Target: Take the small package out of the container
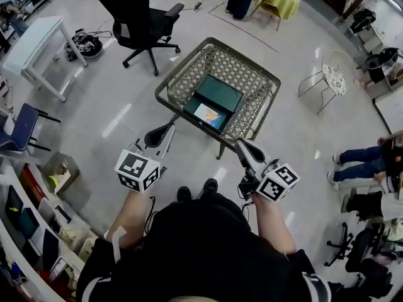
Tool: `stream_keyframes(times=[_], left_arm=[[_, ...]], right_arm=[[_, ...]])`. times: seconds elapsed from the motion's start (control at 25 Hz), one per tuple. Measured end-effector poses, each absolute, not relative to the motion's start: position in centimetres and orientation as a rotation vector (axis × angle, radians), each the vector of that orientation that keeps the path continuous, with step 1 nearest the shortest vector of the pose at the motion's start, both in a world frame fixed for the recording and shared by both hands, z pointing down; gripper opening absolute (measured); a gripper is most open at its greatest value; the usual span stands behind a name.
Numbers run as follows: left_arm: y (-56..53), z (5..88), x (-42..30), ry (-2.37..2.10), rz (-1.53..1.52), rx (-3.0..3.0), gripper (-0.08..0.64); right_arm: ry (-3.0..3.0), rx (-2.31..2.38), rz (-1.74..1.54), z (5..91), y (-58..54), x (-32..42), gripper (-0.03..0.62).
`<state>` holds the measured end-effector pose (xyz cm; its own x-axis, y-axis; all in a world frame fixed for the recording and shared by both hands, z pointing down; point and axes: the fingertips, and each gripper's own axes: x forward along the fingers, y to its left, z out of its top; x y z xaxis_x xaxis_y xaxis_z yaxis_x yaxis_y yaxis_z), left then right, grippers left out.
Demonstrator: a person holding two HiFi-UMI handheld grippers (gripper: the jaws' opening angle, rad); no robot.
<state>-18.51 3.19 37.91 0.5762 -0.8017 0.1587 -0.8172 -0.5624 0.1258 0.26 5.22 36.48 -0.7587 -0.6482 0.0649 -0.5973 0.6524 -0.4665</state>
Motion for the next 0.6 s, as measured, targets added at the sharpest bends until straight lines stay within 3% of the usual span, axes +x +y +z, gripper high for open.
stream_keyframes(times=[0.6], left_arm=[[-4.0,44.5,-17.6,-1.314,0.324,2.467,0.008]], right_arm=[[2.812,-0.868,-0.949,42.0,-3.3,-2.5,0.011]])
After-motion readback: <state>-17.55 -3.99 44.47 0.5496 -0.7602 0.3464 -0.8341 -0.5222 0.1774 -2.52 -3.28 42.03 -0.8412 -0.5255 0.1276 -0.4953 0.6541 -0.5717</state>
